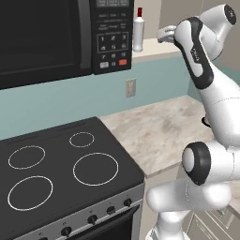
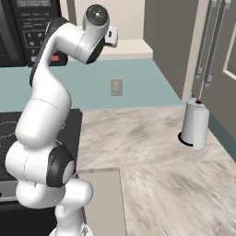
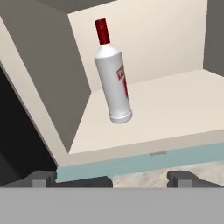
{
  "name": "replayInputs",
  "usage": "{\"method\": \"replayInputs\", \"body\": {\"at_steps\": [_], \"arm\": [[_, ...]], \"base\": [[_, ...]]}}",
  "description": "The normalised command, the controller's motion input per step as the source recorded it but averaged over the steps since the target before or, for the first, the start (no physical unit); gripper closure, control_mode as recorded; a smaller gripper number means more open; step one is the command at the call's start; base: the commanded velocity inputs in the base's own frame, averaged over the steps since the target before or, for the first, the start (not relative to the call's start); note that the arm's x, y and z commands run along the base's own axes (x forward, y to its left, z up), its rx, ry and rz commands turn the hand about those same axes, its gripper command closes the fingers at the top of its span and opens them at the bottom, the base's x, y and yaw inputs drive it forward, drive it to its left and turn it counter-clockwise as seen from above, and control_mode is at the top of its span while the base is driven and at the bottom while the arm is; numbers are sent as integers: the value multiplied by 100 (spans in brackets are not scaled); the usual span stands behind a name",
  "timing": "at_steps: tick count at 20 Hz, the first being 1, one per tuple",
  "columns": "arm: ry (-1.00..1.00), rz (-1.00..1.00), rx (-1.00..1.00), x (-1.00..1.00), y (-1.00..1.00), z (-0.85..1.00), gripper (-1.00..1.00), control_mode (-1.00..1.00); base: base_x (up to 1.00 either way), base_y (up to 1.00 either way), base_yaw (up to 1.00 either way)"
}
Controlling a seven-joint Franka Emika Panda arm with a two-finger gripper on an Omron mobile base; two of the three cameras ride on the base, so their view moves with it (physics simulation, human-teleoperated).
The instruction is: There is a bowl on the dining counter. Grab a lemon wedge from the fridge and place it in the bowl. Then get the liquor bottle and glass cup from the cabinet and place them next to the bowl.
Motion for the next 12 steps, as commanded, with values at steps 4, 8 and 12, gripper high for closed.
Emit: {"method": "replayInputs", "body": {"at_steps": [4,8,12], "arm": [[-8,0,6,65,0,42,-100,-100],[-7,0,6,69,0,31,-100,-100],[-2,0,5,60,0,21,-100,-100]], "base": [[0,0,0],[0,0,0],[0,0,0]]}}
